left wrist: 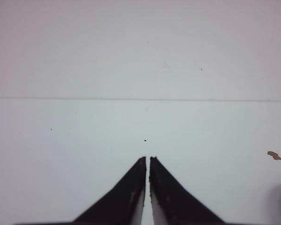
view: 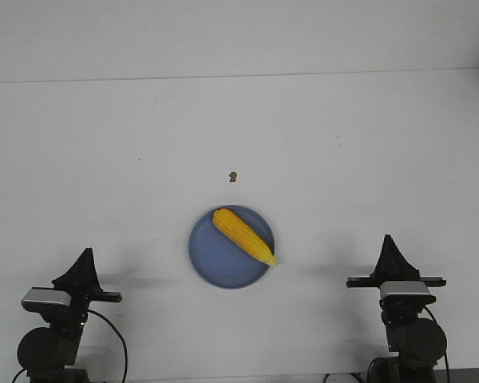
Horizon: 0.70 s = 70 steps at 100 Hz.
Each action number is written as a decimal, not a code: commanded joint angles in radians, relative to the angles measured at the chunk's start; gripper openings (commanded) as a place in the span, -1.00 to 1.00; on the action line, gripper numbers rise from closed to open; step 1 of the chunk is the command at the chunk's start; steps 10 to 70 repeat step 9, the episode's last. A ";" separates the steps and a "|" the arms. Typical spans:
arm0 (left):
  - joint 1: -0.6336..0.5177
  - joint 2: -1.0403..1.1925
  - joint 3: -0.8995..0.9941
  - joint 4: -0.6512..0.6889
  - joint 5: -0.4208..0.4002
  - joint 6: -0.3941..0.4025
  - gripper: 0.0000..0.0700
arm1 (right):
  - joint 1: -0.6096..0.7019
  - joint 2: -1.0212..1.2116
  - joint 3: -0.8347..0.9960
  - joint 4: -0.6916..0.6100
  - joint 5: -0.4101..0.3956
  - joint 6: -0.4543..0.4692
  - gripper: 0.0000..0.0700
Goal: Place corn on plate with both arms
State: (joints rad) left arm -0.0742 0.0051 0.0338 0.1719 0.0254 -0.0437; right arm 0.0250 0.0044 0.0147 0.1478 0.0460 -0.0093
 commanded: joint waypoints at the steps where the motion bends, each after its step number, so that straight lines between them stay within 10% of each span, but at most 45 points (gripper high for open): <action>1: 0.000 -0.001 -0.019 0.010 0.000 -0.002 -0.97 | -0.001 -0.003 -0.002 0.013 0.000 0.013 -0.98; 70: 0.000 -0.001 -0.019 0.010 0.000 -0.002 -0.97 | -0.001 -0.003 -0.002 0.013 0.000 0.013 -0.98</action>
